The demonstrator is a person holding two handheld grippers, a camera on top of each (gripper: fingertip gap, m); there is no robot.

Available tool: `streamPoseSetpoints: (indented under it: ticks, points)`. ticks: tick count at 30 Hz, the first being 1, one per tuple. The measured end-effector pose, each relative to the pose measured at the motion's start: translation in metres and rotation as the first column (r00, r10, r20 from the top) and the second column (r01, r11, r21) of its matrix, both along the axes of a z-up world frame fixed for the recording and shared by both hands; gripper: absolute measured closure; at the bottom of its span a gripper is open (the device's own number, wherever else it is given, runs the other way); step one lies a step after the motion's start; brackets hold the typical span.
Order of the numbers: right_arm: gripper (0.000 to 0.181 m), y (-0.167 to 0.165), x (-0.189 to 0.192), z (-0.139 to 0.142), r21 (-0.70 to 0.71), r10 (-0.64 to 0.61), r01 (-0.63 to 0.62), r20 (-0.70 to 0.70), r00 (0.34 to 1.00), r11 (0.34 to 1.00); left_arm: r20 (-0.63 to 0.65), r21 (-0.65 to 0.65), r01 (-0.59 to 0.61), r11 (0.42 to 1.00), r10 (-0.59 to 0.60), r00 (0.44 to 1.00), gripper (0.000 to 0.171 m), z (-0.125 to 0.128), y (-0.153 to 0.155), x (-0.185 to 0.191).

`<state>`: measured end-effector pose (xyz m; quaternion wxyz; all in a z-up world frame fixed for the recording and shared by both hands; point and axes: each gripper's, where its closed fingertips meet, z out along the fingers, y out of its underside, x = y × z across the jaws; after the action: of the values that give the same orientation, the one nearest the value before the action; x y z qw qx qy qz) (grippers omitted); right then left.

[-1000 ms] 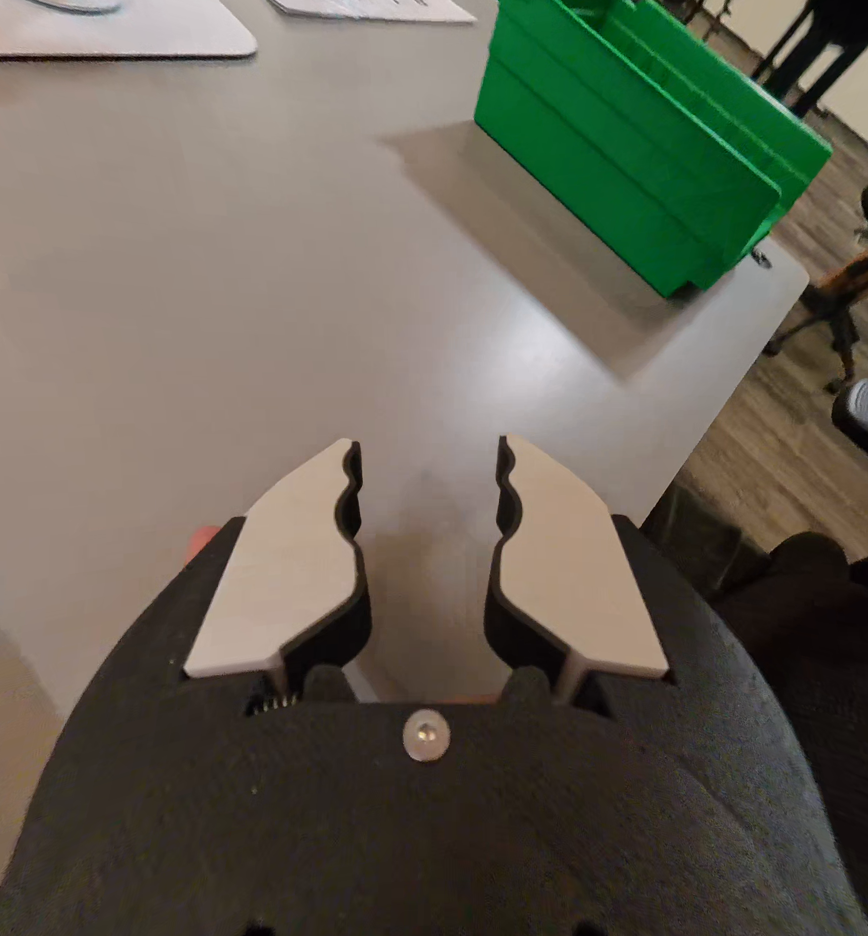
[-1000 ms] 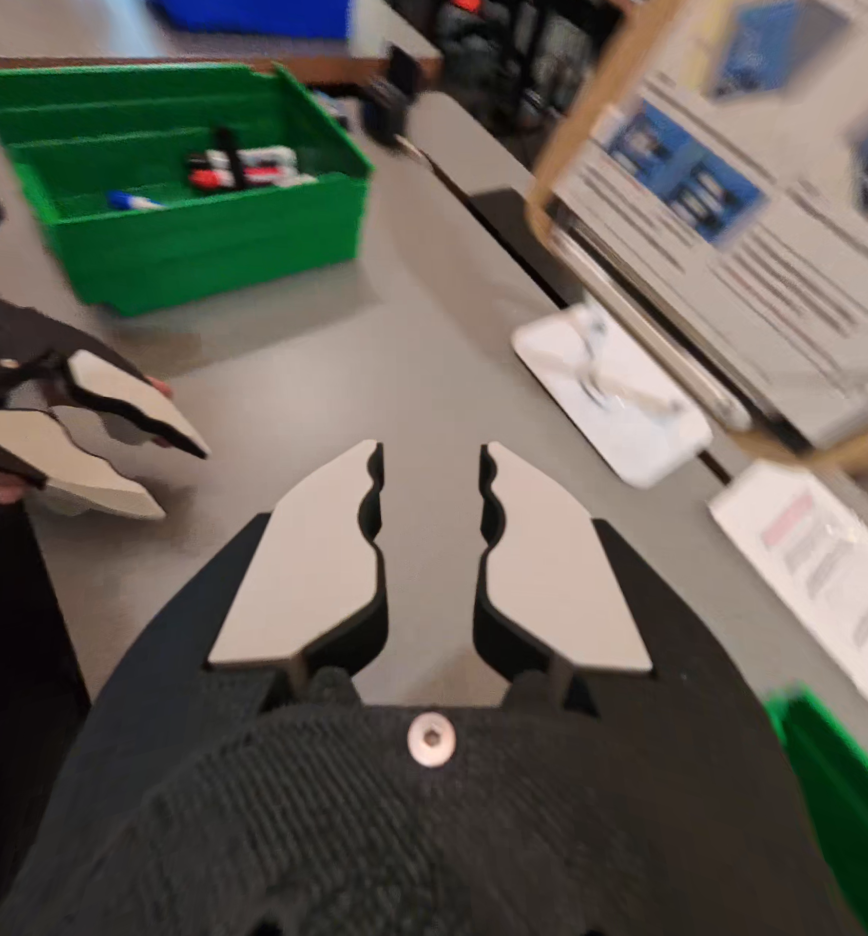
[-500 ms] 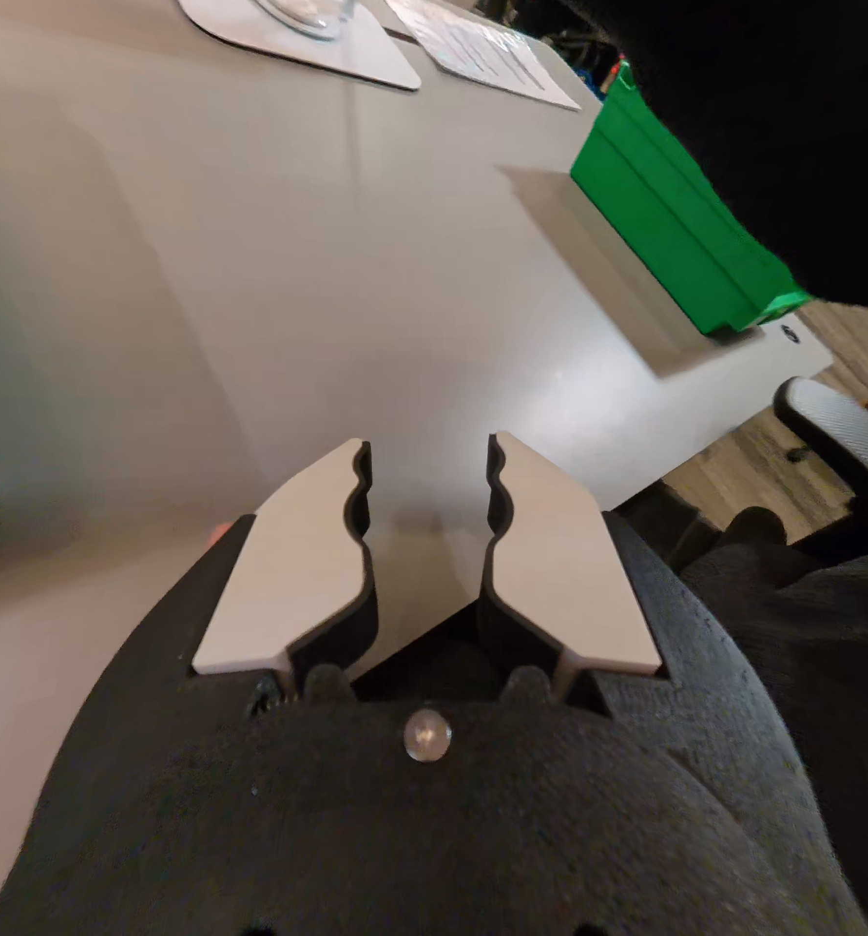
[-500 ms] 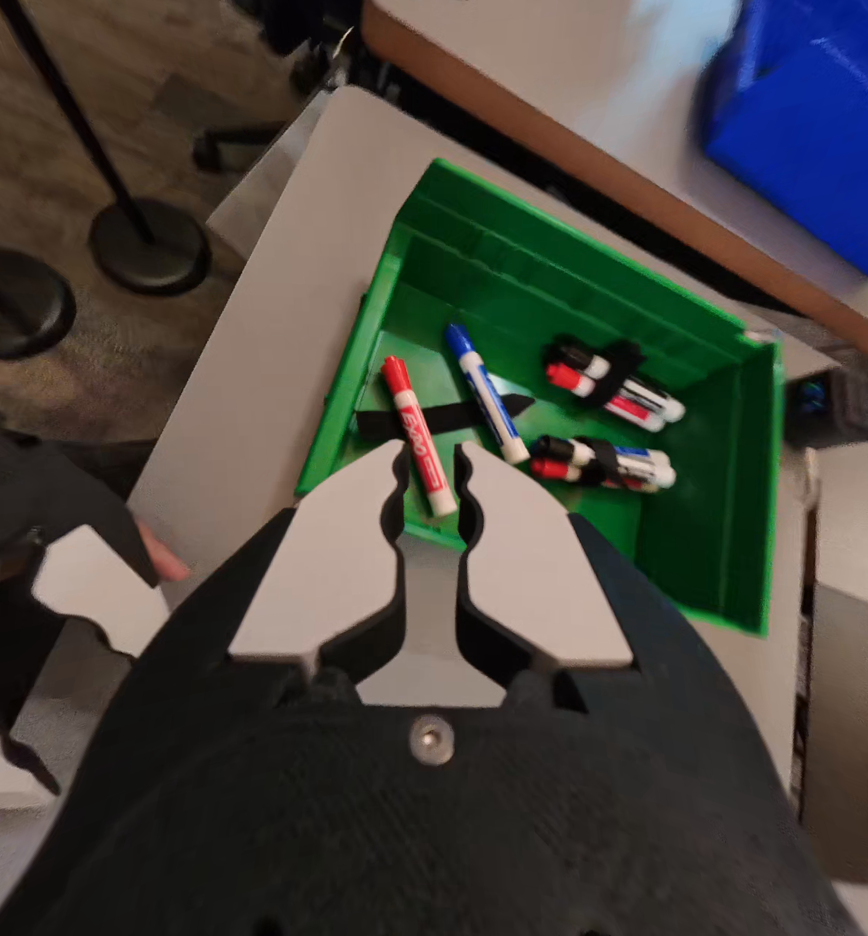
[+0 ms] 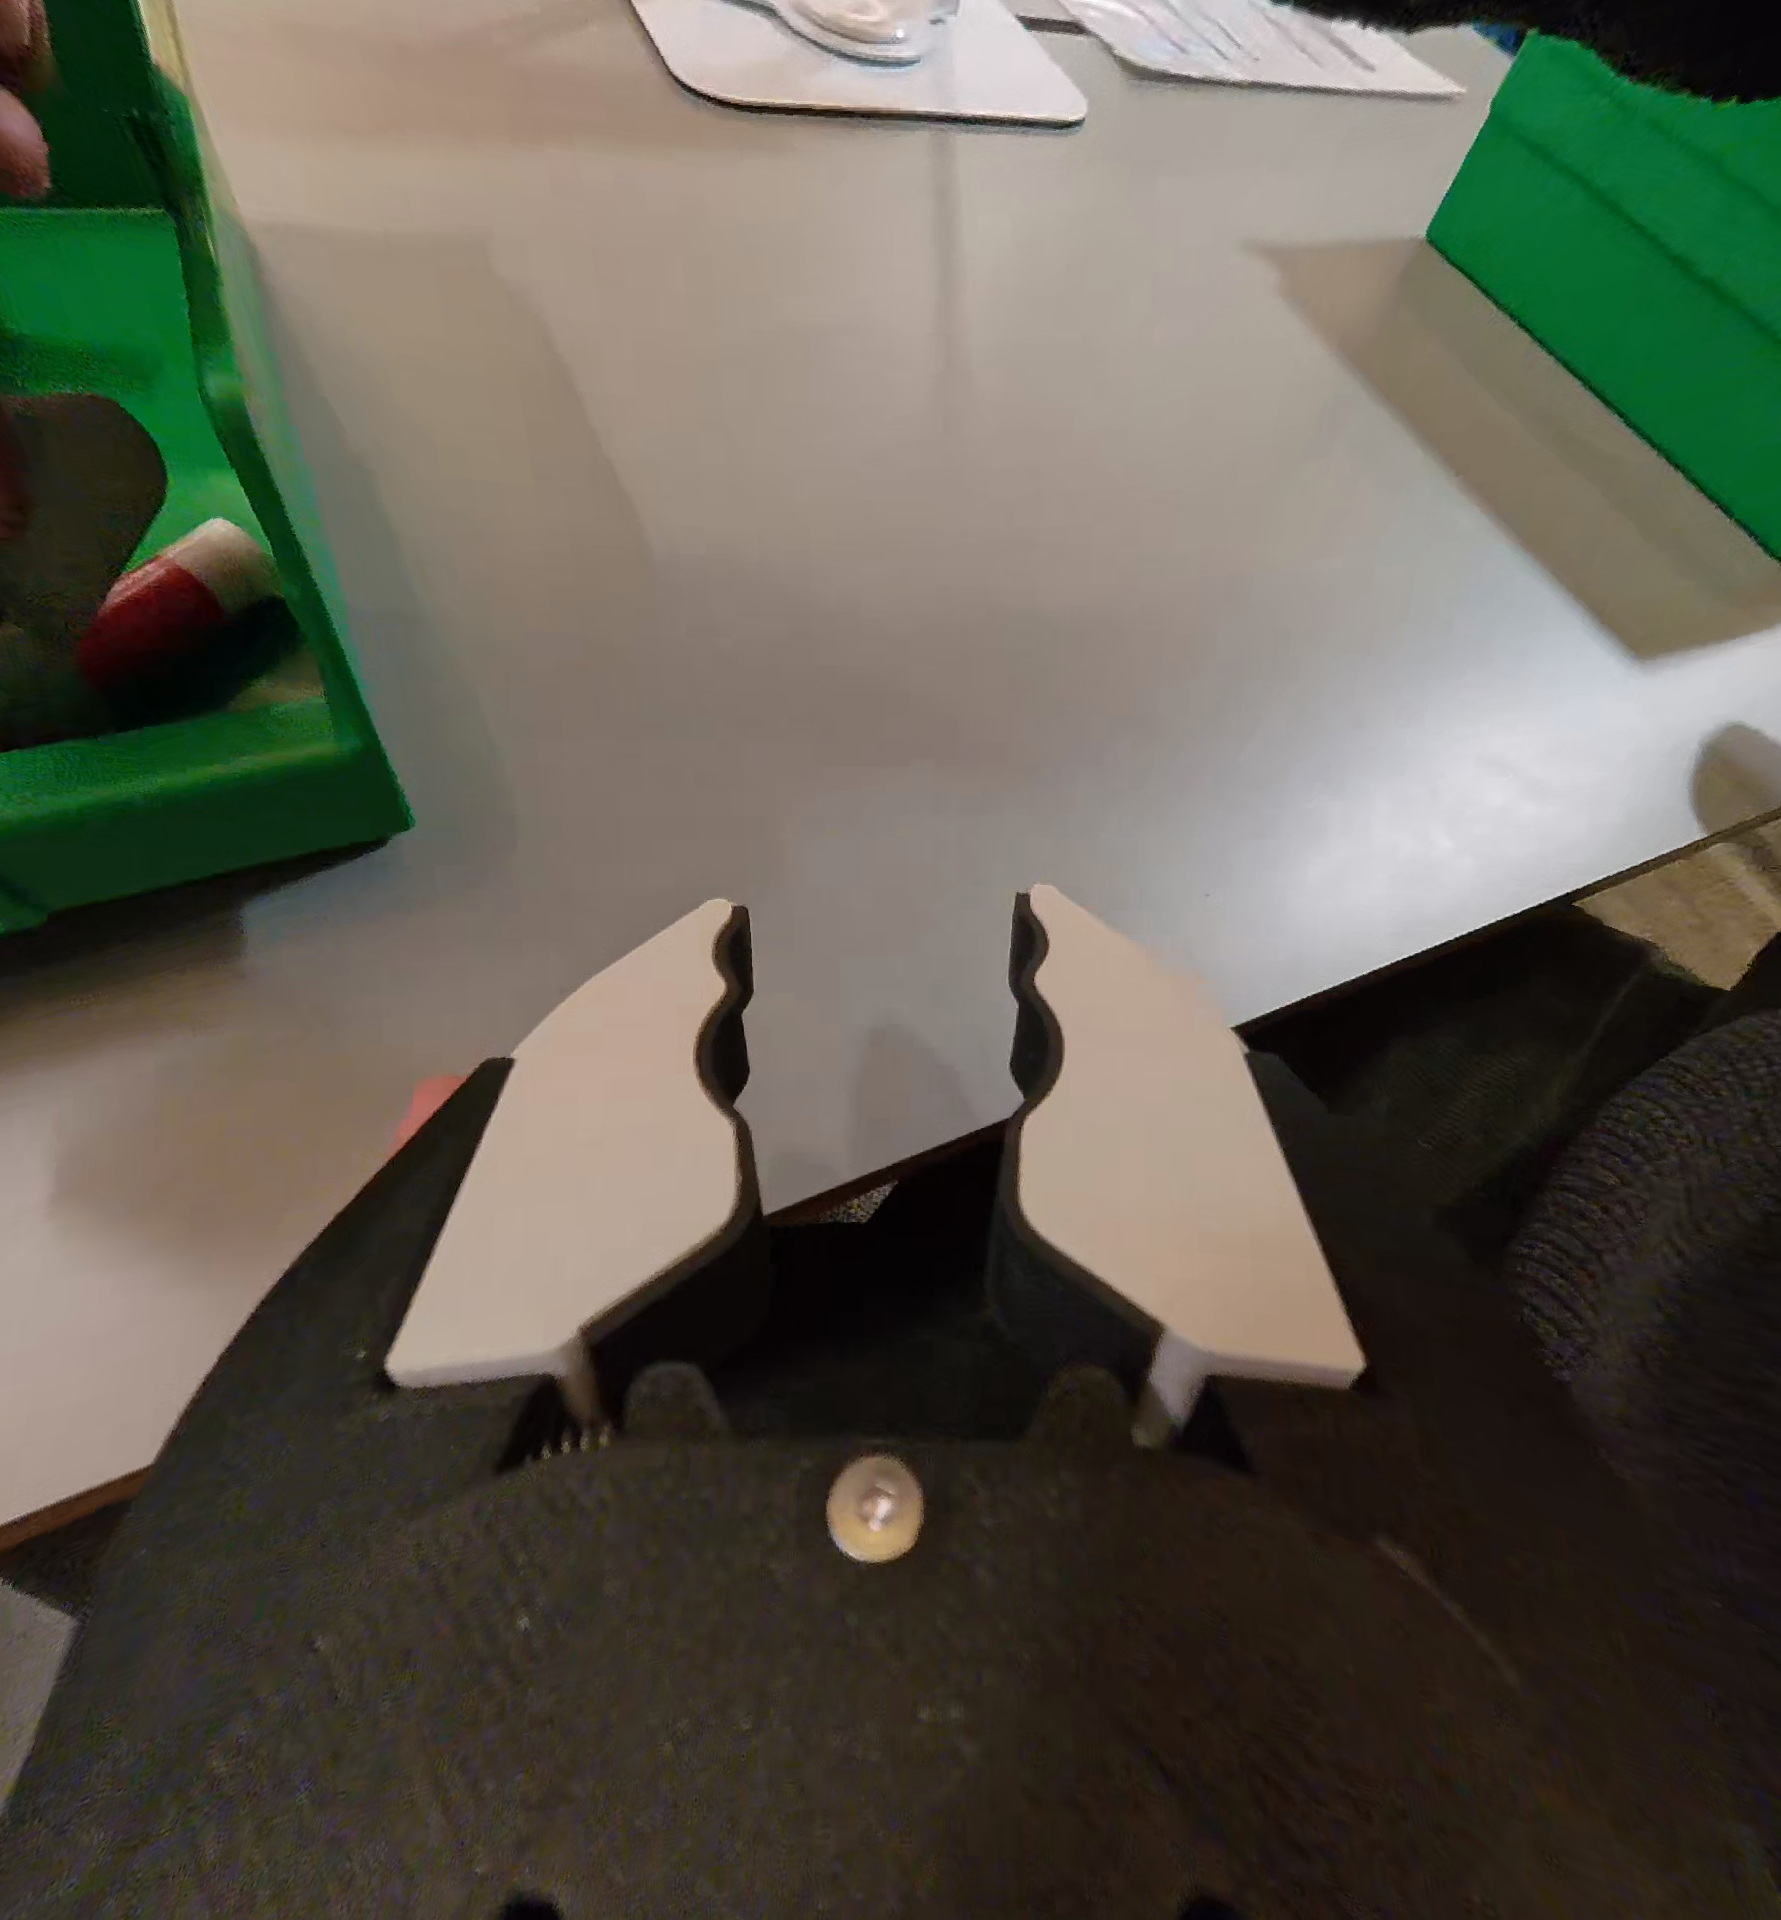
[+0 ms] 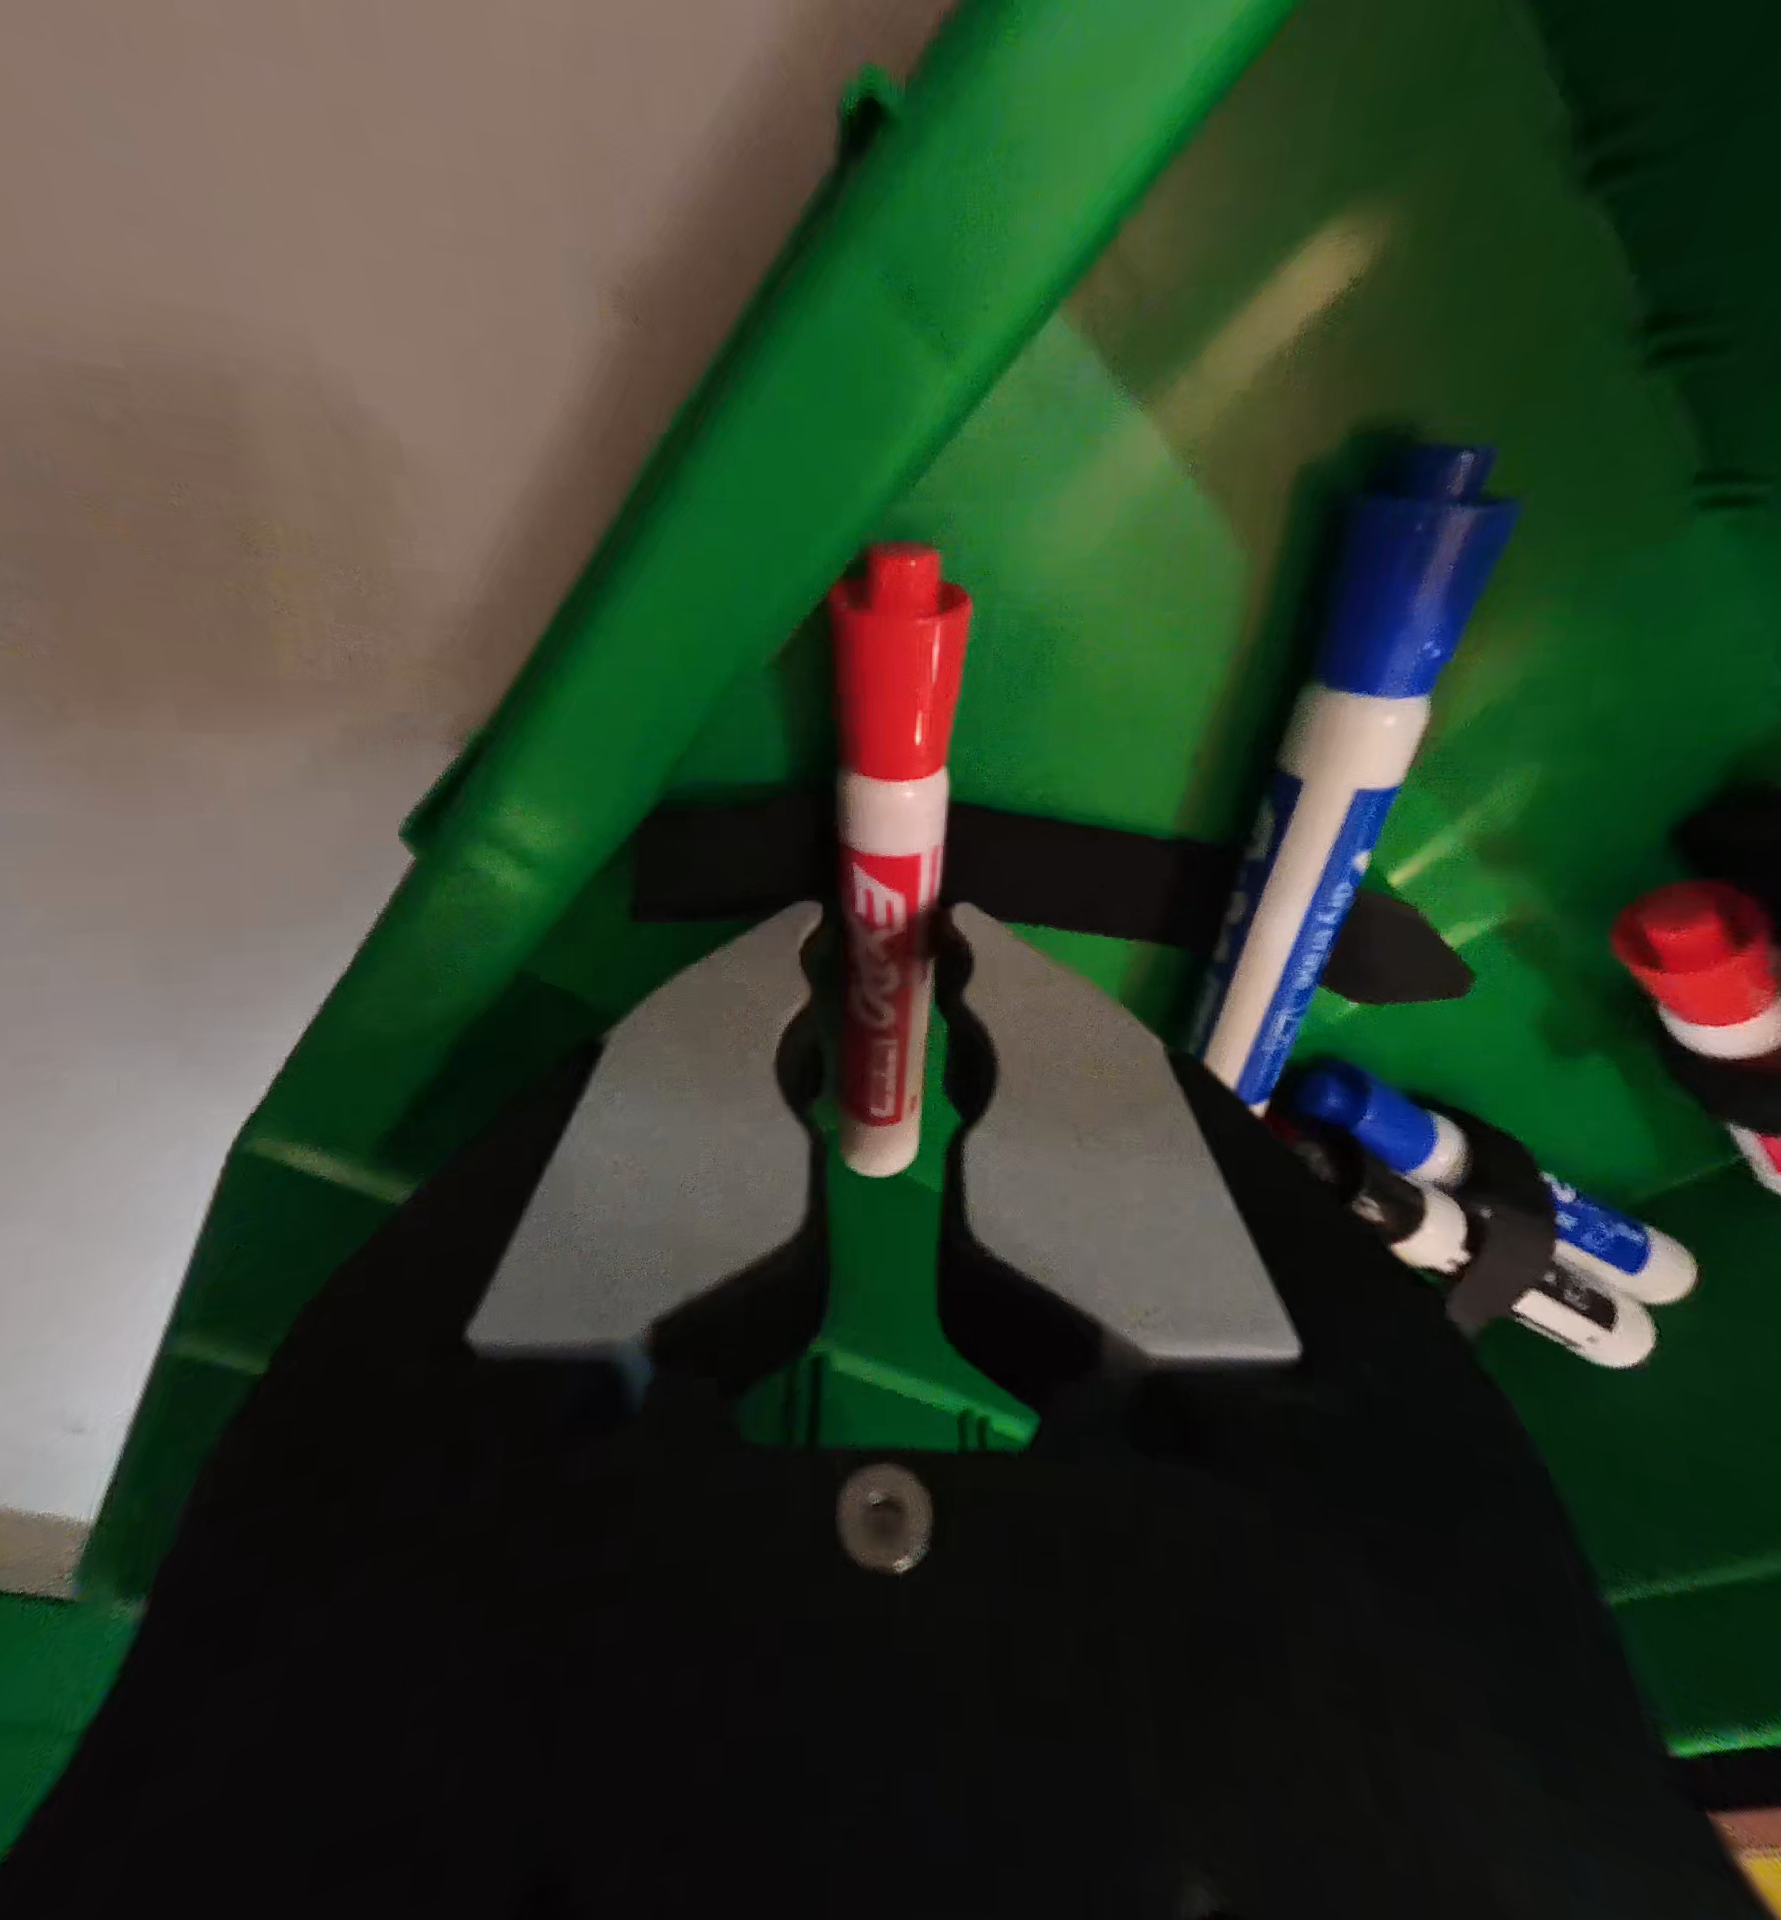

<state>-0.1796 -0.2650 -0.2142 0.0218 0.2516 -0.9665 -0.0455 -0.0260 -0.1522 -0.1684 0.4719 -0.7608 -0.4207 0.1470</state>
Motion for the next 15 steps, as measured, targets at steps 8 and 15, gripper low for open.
streamPoseSetpoints:
  ticks: [8, 15]
  points:
    - [0.163, 0.032, 0.009, 0.161, -0.491, -0.132, 0.144, 0.059, 0.990, 0.859, -0.010, -0.018, 0.056, 0.998, -0.056, 0.998, 0.122, 0.001, 0.012, 0.005]
    - [0.163, 0.267, 0.018, 0.243, -0.641, -0.556, 0.446, 0.036, 0.830, 0.625, -0.044, -0.005, 0.169, 0.986, -0.169, 0.985, 0.122, 0.014, 0.044, 0.011]
